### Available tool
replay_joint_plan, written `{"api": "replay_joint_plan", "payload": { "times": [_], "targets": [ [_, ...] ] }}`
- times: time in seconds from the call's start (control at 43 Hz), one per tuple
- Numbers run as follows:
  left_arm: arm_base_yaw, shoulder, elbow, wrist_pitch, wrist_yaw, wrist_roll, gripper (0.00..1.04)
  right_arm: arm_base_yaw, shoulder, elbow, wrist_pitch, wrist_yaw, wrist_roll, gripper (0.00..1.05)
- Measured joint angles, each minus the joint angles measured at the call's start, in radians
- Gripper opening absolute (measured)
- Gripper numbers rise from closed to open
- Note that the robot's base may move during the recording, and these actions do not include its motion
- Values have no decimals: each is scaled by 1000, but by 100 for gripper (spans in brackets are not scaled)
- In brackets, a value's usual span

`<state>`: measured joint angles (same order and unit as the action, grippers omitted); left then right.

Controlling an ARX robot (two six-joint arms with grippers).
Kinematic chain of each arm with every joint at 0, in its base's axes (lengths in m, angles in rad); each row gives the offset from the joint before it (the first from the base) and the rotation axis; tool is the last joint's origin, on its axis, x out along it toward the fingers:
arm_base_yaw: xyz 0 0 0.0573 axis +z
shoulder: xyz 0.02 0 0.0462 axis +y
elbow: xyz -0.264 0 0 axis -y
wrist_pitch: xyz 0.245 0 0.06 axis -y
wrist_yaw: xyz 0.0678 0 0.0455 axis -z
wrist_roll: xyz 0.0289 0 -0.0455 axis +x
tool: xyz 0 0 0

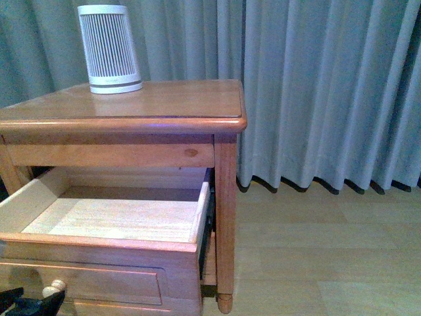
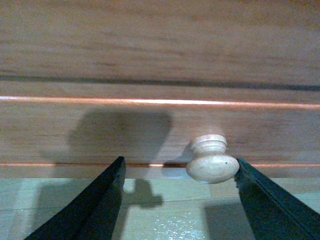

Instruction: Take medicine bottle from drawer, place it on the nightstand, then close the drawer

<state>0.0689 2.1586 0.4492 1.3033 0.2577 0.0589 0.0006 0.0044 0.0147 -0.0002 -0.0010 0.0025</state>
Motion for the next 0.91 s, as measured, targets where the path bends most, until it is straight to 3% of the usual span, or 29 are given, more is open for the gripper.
{"api": "replay_joint_plan", "payload": {
  "times": [0.139,0.186,0.581,0.767,0.906],
  "targets": [
    [17,-152,-55,-60,-24,-9,96,0,0,0,0,0,0,98],
    [20,-211,-76,-87,-30,-8,100,0,0,0,0,0,0,98],
    [84,-762,-176,-368,-14,-8,98,0,0,0,0,0,0,98],
    [120,-1229,-210,-740,61,-37,98,0,0,0,0,0,0,98],
    [125,-1311,-211,-769,61,-49,98,0,0,0,0,0,0,98]
  ]
}}
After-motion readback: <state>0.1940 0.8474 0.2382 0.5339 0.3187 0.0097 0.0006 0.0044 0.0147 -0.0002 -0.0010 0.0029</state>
